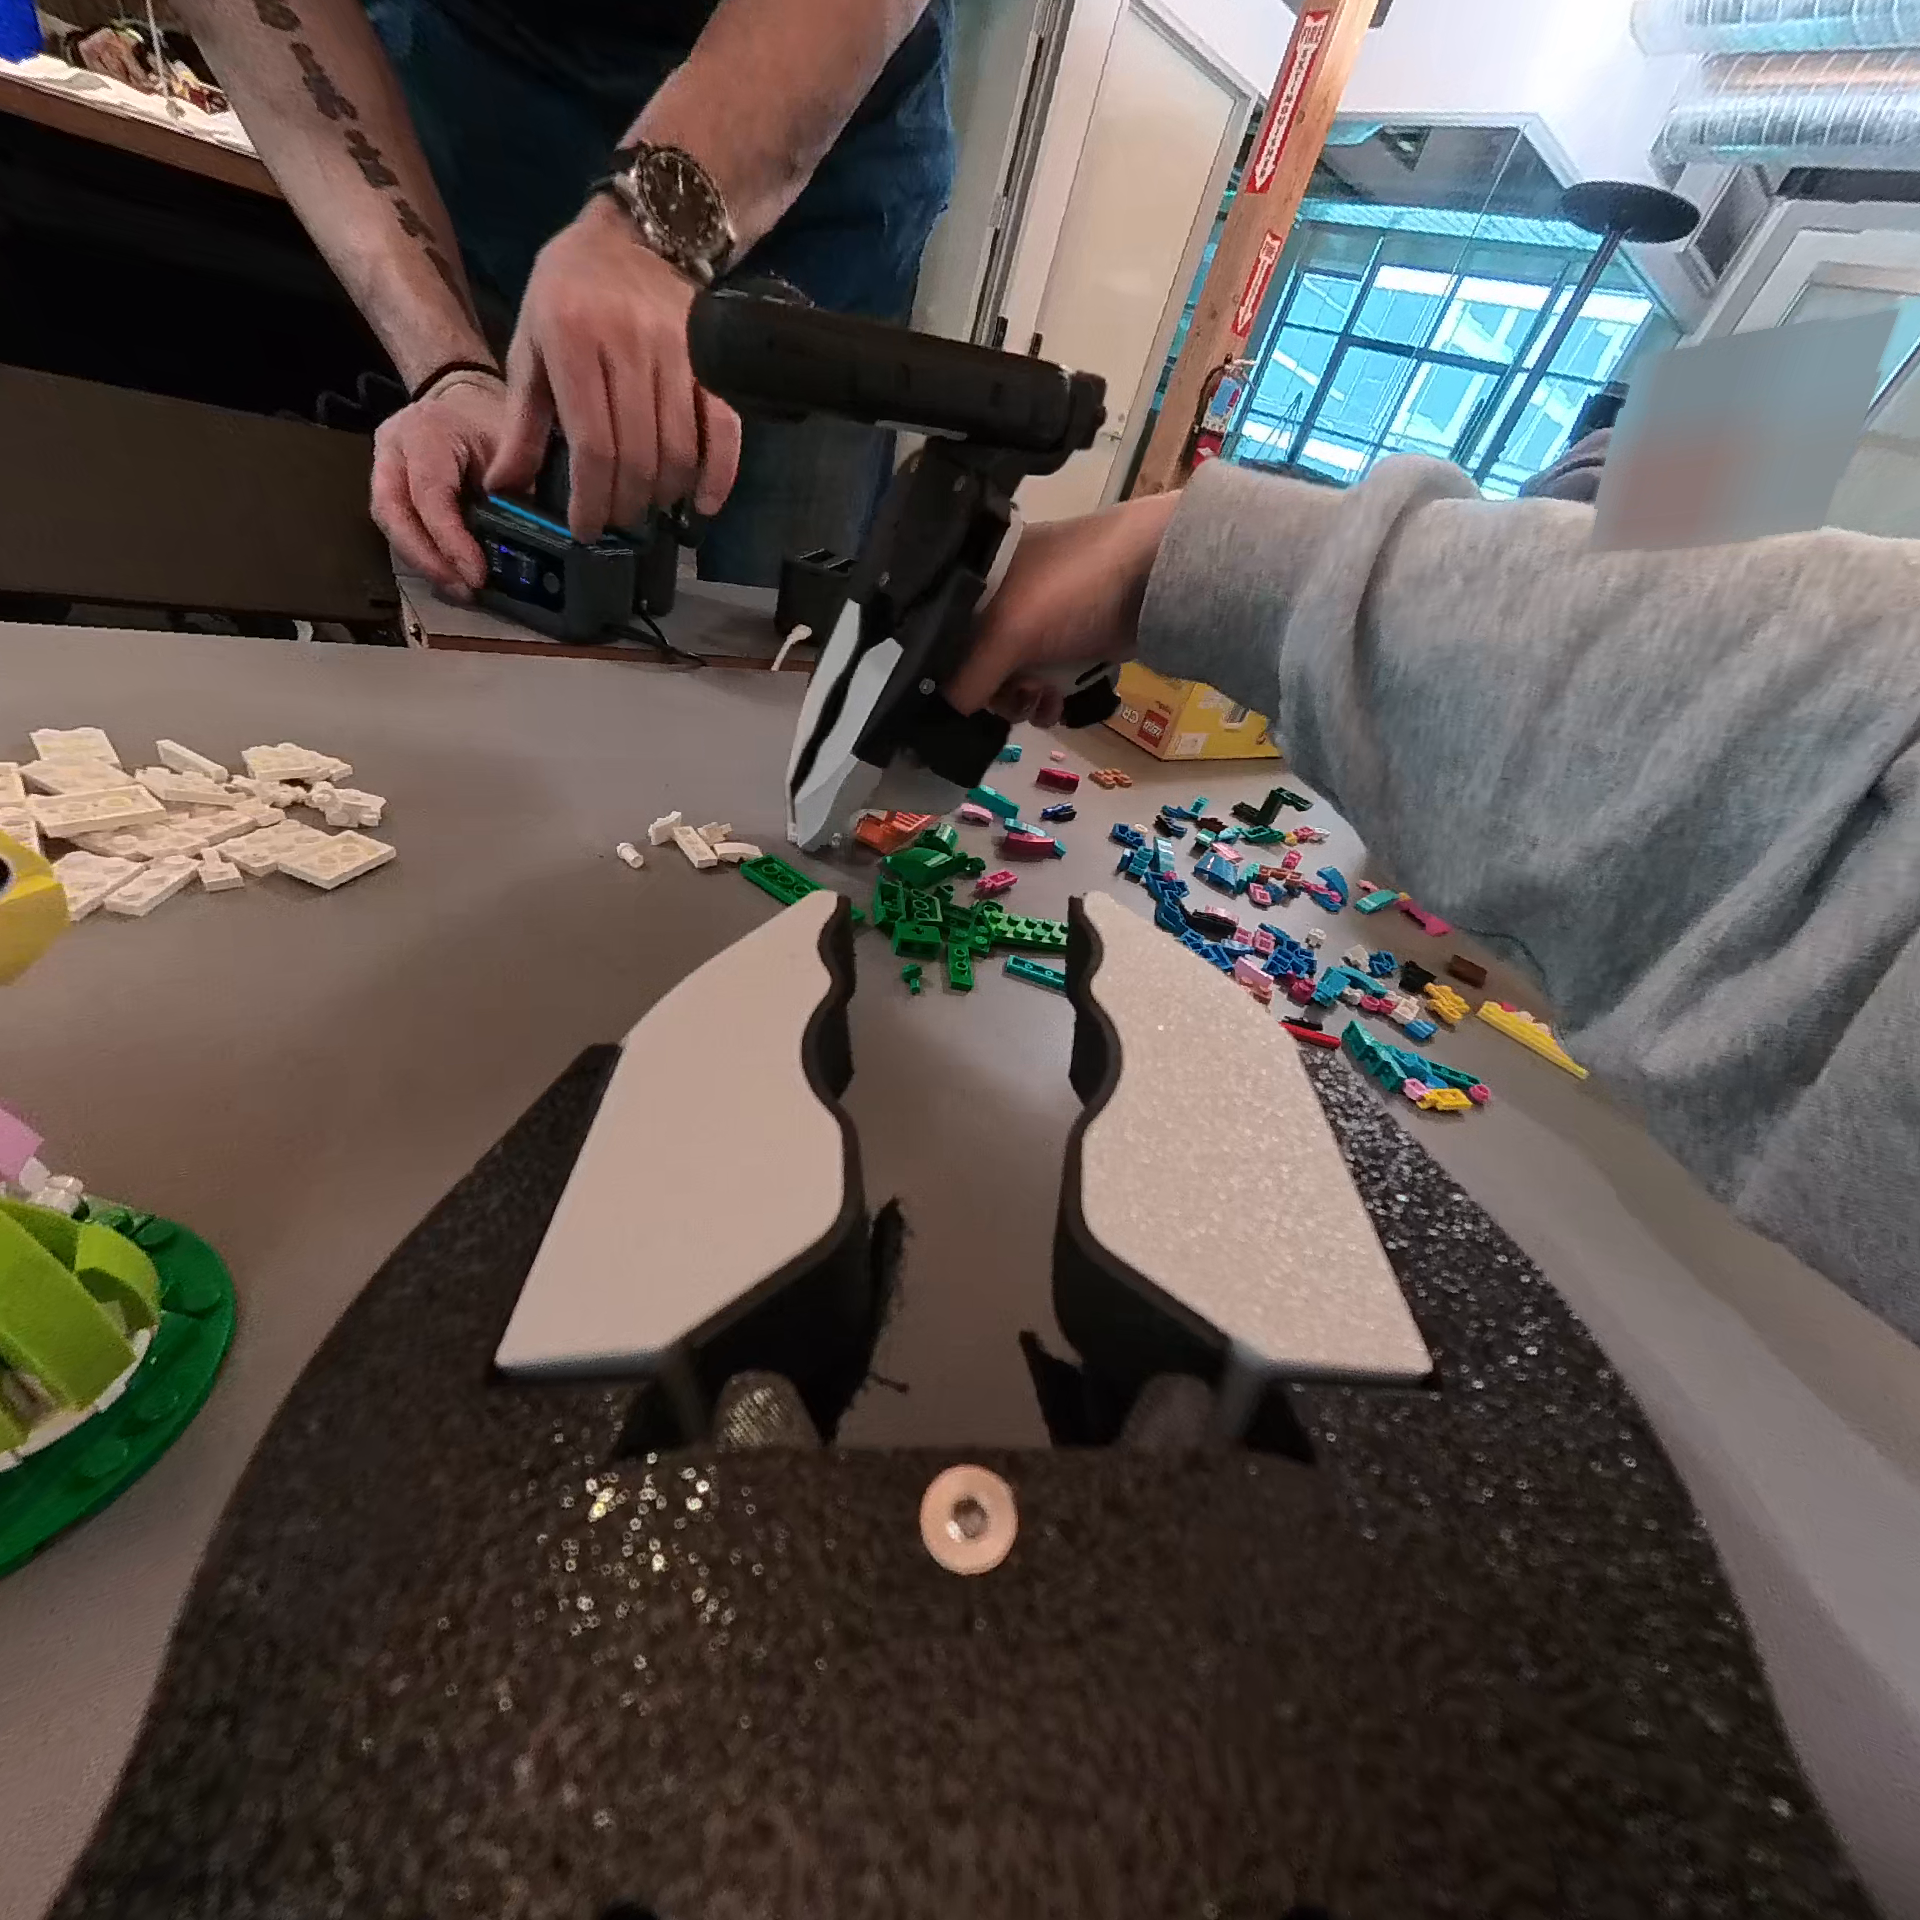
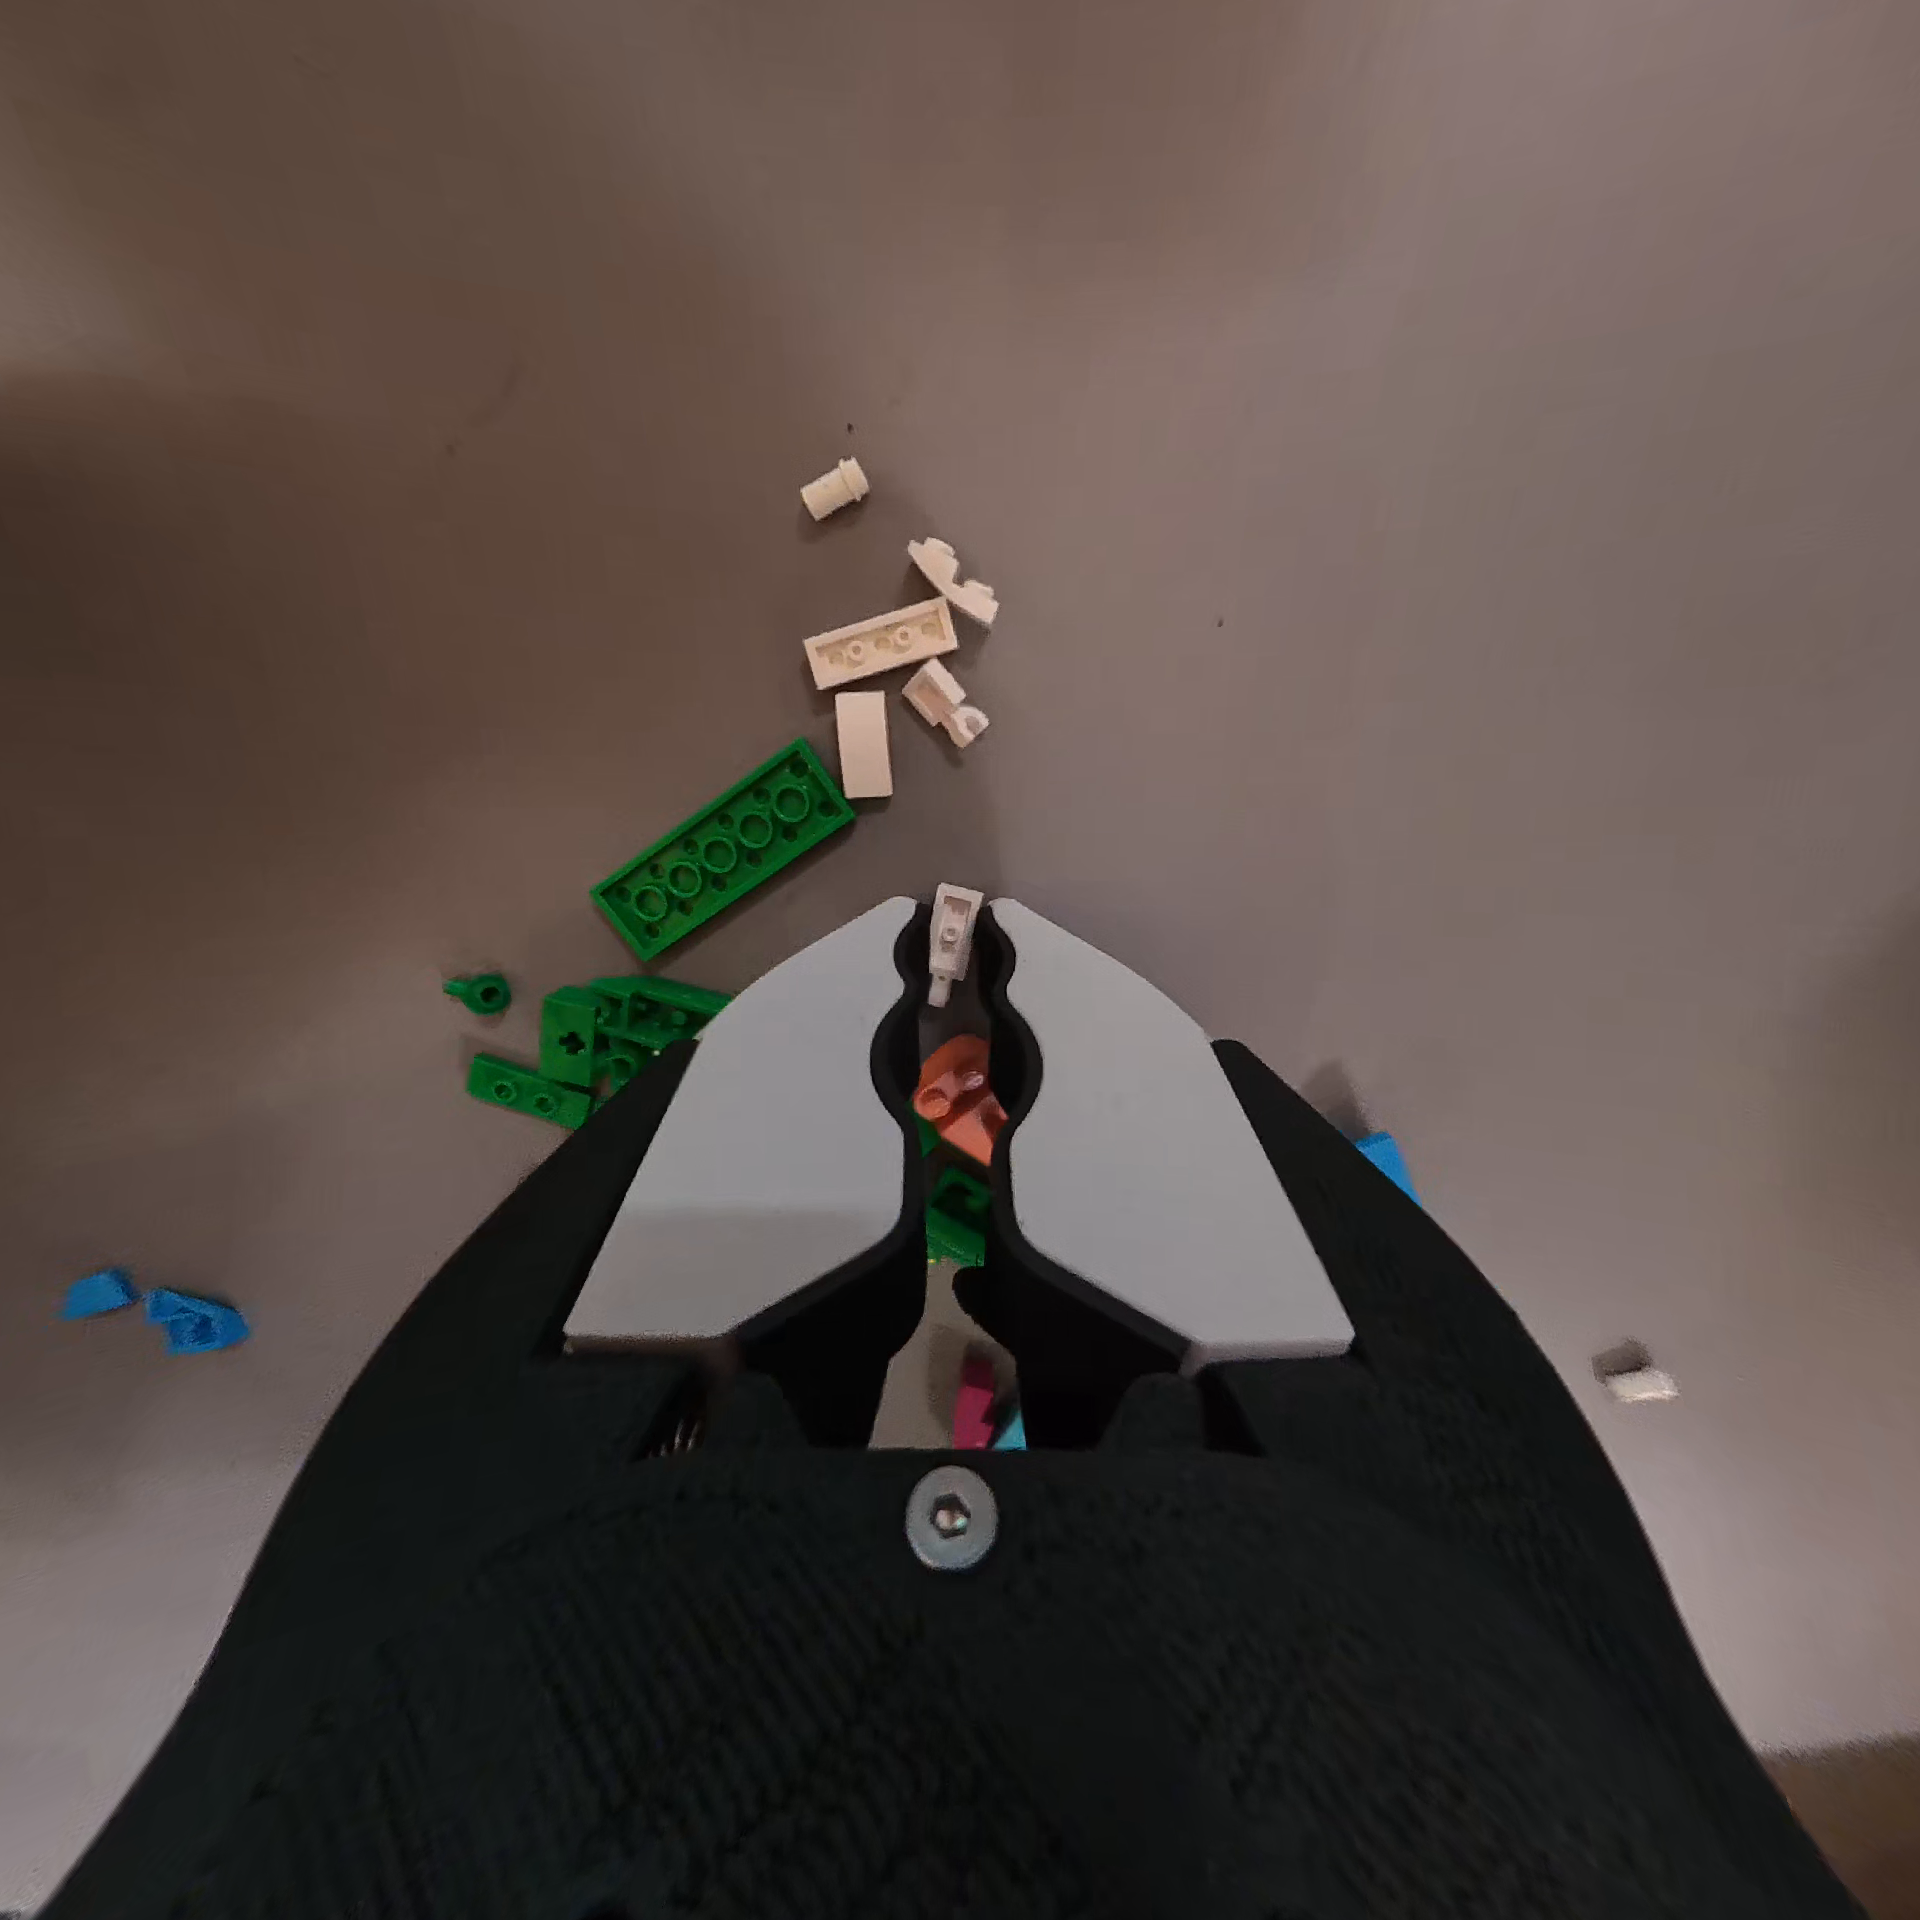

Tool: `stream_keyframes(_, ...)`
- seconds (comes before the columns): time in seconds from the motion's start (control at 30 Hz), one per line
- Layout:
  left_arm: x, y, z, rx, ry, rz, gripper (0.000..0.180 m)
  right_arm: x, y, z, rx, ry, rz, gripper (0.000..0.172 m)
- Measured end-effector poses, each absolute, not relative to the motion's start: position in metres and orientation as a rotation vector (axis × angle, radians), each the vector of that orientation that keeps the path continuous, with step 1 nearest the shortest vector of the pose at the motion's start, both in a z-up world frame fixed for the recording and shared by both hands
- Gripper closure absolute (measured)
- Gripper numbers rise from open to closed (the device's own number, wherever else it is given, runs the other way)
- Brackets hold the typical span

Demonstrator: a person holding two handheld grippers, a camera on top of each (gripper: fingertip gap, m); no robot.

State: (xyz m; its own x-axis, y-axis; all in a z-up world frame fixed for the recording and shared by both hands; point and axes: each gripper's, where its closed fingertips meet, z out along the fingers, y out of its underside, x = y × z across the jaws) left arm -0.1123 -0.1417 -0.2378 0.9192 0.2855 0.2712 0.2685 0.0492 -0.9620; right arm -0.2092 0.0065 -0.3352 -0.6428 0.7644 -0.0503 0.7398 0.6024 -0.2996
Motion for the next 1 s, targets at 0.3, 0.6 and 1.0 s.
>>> stream_keyframes(0.3,-0.112,-0.143,-0.237,-1.535,-0.455,0.008,0.142,-0.296,-0.069,-0.306,-0.945,-2.615,0.637,0.165)
stream_keyframes(0.6,-0.11,-0.142,-0.238,-1.541,-0.455,-0.012,0.142,-0.32,-0.104,-0.324,-1.035,-2.688,0.608,0.141)
stream_keyframes(1.0,-0.11,-0.141,-0.238,-1.542,-0.456,-0.009,0.142,-0.243,-0.043,-0.319,-0.871,-2.839,0.572,0.133)
